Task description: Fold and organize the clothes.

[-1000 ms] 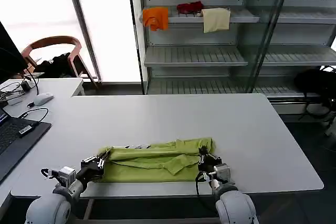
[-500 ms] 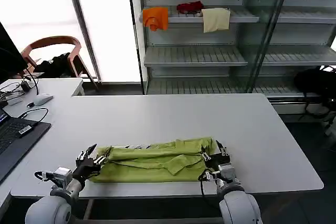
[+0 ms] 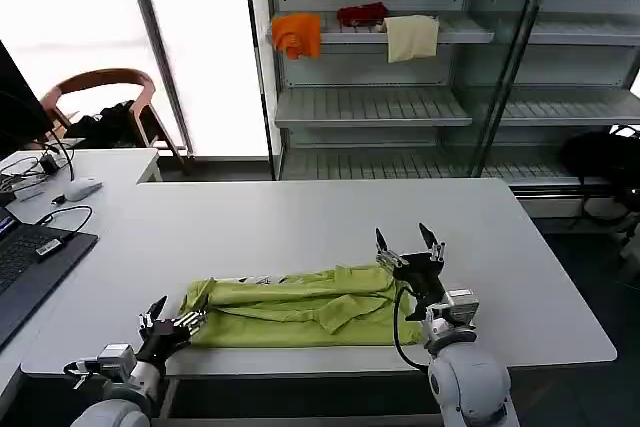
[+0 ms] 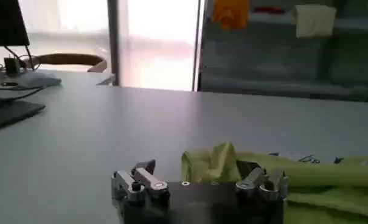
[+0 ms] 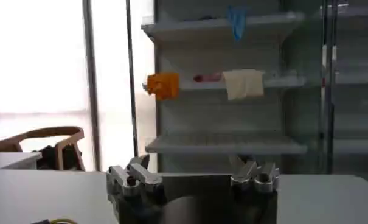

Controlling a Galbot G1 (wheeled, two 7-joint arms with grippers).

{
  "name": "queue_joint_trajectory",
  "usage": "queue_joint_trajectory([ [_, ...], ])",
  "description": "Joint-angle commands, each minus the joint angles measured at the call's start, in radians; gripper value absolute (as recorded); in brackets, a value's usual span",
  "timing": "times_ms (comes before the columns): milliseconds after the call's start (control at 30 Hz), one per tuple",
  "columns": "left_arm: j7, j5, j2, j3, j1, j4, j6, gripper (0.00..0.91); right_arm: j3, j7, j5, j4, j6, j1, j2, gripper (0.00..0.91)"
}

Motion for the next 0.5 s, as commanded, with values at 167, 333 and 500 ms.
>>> queue_joint_trajectory([
  [167, -0.047, -0.009, -0.04, 0.025, -0.012, 0.048, -0.009, 0.151, 0.016, -0.023, 0.036, 0.0, 0.055, 0.015, -0.003, 0.907],
  [333, -0.036, -0.014, -0.046, 0.033, -0.021, 0.045, 0.0, 0.01, 0.017, -0.022, 0.017, -0.012, 0.055, 0.017, -0.001, 0.907],
  [500, -0.028, -0.015, -0.049, 0.041, -0.027, 0.044, 0.008, 0.0, 0.019, -0.021, 0.007, -0.027, 0.055, 0.02, -0.001, 0.907],
])
